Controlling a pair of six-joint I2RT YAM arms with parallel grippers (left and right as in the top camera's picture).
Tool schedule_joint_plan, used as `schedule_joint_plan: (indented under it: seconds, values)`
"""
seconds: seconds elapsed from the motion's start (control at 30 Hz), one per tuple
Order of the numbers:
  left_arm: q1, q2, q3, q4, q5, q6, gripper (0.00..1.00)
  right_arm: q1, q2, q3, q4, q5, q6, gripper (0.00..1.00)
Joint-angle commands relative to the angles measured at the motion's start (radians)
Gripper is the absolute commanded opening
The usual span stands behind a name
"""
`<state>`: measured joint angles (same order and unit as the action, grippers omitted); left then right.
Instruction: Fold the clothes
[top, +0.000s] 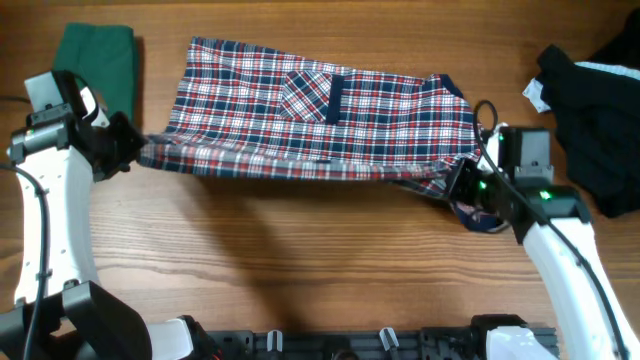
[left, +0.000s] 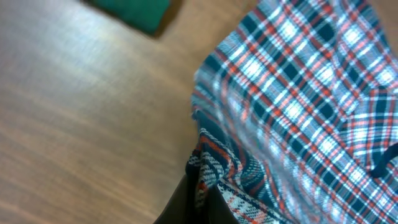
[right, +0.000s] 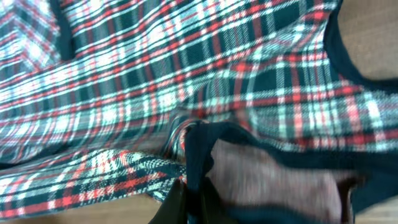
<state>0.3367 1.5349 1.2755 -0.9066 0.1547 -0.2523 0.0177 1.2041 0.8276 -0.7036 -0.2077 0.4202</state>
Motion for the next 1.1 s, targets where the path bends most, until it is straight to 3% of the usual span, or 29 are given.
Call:
schedule_joint_plan:
  seconds: [0.0, 0.2, 0.63, 1.07]
  values:
    - [-0.036, -0.001, 0.0, 0.055, -0.045, -0.018, 0.04, -0.006, 0.107, 0.018, 0.074, 0.079, -0.029, 0.04]
    - [-0.09, 0.074, 0.0, 0.097, -0.125, -0.024, 0.04, -0.006, 0.226, 0.018, 0.197, 0.081, -0.055, 0.04]
    - [-0.093, 0.33, 0.0, 0.231, -0.15, -0.026, 0.04, -0.006, 0.233, 0.018, 0.304, 0.14, -0.088, 0.04]
    - [-0.097, 0.343, 0.0, 0.351, -0.148, -0.044, 0.04, -0.006, 0.359, 0.018, 0.378, 0.159, -0.106, 0.04]
